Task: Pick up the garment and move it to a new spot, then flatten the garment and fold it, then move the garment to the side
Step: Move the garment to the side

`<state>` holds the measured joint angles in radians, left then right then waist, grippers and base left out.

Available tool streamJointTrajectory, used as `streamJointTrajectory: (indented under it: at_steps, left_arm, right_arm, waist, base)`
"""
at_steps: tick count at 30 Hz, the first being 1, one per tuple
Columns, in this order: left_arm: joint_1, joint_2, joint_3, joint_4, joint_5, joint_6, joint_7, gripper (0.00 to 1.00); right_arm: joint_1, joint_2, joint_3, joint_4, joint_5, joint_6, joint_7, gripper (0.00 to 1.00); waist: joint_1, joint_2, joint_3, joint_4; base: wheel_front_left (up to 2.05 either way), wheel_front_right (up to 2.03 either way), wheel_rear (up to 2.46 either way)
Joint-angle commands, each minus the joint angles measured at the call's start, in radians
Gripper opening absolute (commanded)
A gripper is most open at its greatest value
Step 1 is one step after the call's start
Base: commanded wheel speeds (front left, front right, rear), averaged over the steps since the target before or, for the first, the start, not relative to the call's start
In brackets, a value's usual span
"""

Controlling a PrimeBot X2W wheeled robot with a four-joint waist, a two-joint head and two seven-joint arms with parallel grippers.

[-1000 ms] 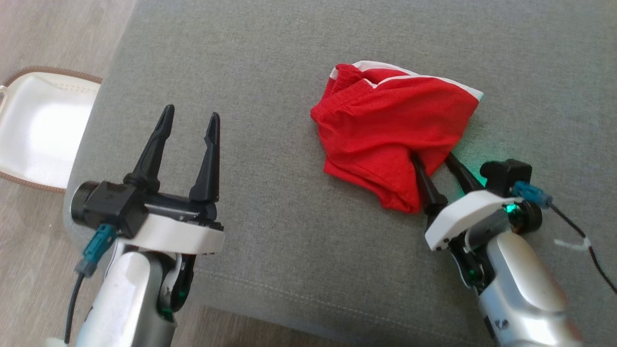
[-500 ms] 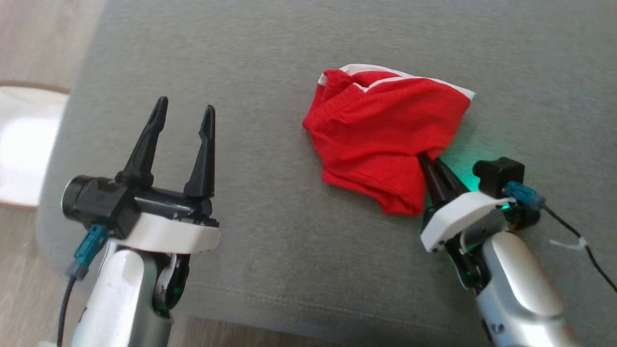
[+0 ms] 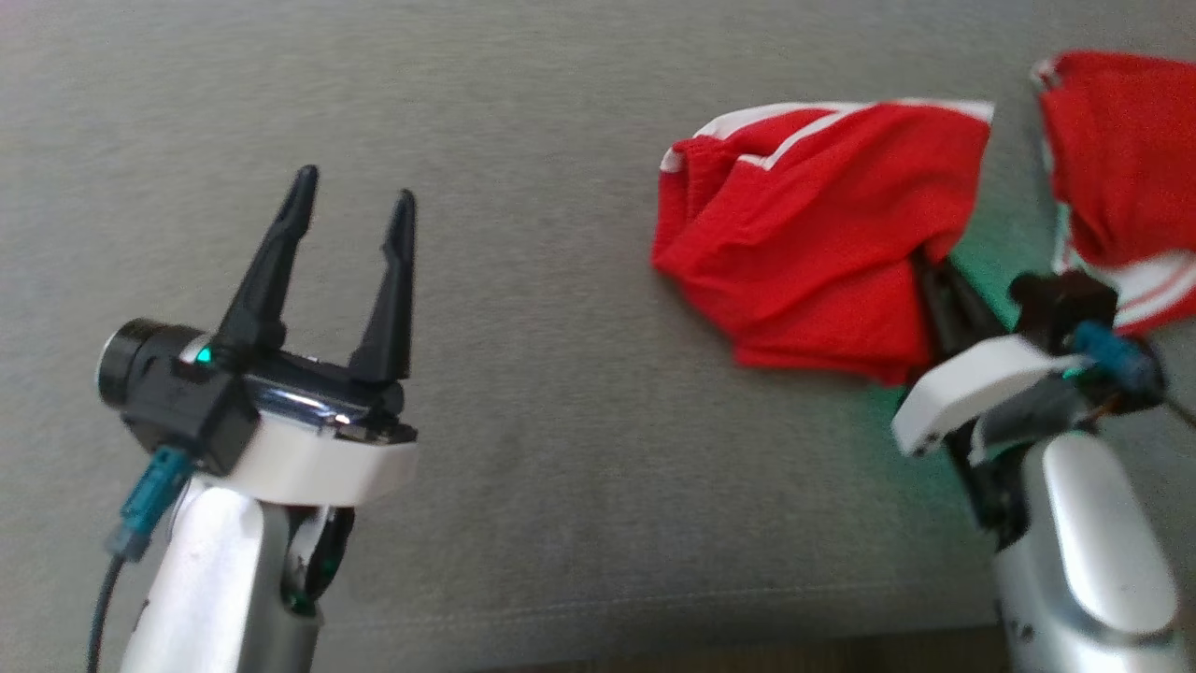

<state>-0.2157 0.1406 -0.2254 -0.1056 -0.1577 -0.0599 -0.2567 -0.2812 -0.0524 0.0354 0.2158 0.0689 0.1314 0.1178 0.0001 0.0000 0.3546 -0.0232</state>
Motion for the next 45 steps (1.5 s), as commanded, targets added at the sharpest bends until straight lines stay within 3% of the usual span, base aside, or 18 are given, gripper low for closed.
streamJointTrajectory:
  at_steps: [1,12,26,34,43,44,45]
  left_arm:
    - [-0.038,0.024,0.015,-0.046,0.017,-0.007,-0.004,1.0]
    - [-0.072,0.044,-0.044,-0.096,0.033,-0.028,0.007,1.0]
    - [-0.121,0.057,-0.084,-0.119,0.027,-0.044,0.0,1.0]
    - [-0.165,0.048,-0.097,-0.111,0.013,-0.051,-0.004,1.0]
    - [-0.215,0.035,-0.101,-0.112,-0.006,-0.06,-0.005,1.0]
    - [-0.219,0.033,-0.101,-0.112,-0.007,-0.061,-0.005,1.0]
    - [-0.222,0.032,-0.1,-0.112,-0.009,-0.062,-0.005,1.0]
  right_arm:
    - [-0.052,0.002,-0.007,-0.057,-0.034,-0.001,0.022,0.0]
    - [-0.155,-0.074,-0.198,-0.22,-0.128,-0.001,0.134,0.0]
    - [-0.188,-0.14,-0.4,-0.383,-0.147,-0.001,0.267,0.0]
    - [-0.199,-0.111,-0.566,-0.44,-0.162,-0.001,0.344,0.0]
    - [-0.204,-0.057,-0.692,-0.424,-0.136,-0.001,0.304,0.0]
    - [-0.205,-0.054,-0.709,-0.42,-0.137,-0.001,0.291,0.11]
    - [-0.202,-0.053,-0.72,-0.415,-0.143,-0.001,0.283,0.38]
  waist:
    - [-0.0001,0.0,0.027,-0.058]
    - [-0.0001,0.0,0.094,-0.119]
    - [-0.0001,0.0,0.184,-0.103]
    - [-0.0001,0.0,0.248,-0.075]
    - [-0.0001,0.0,0.312,-0.033]
    - [-0.0001,0.0,0.315,-0.027]
    - [-0.0001,0.0,0.318,-0.022]
  base:
    - [0.0,0.0,0.0]
    - [0.0,0.0,0.0]
    - [0.0,0.0,0.0]
    - [0.0,0.0,0.0]
    - [0.0,0.0,0.0]
    - [0.0,0.0,0.0]
    - [0.0,0.0,0.0]
